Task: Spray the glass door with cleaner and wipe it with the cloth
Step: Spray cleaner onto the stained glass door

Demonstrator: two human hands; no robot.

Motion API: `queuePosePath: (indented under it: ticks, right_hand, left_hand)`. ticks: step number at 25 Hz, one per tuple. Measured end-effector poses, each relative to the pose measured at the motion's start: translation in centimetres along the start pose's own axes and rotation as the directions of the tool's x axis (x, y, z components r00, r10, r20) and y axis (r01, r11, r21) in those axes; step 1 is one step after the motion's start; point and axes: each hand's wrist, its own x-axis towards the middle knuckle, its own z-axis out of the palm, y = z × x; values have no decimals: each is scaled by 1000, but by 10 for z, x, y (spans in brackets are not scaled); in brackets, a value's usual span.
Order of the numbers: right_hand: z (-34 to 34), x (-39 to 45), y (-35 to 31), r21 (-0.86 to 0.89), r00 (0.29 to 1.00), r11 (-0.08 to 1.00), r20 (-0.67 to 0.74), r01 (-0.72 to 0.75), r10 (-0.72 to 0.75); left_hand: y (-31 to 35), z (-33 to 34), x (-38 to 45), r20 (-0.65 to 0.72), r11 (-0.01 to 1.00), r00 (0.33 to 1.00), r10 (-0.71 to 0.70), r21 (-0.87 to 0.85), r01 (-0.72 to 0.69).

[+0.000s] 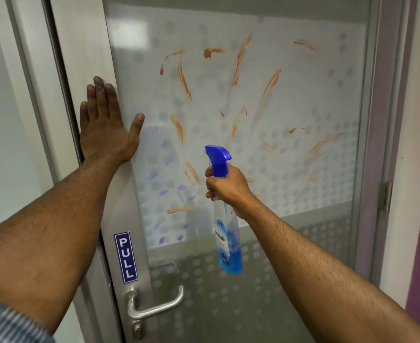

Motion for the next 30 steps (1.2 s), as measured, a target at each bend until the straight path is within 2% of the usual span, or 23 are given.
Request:
queuePosePath:
  ticks: [5,12,20,25,30]
  right_hand:
    - [-10,-7,17,-19,999,1000,-30,-25,24]
    - [6,-25,36,-12,999,999,-8,-39,38]
    - [14,-41,65,-17,997,998,48,-63,63]
    - [-17,-43,100,87,977,976,-54,-201,206]
    - [-65,-27,107,35,961,979,-187,-202,205]
  left_hand:
    - [-2,8,-28,19,1000,1000,4,-11,-4]
    - [-2,29,-95,67,1000,998,-1,-9,1]
    - [-2,40,-119,71,1000,997,-14,-18,16]
    - [2,43,-121,67,998,997,-39,-56,43]
    - [11,47,-125,33,994,997,-64,-84,67]
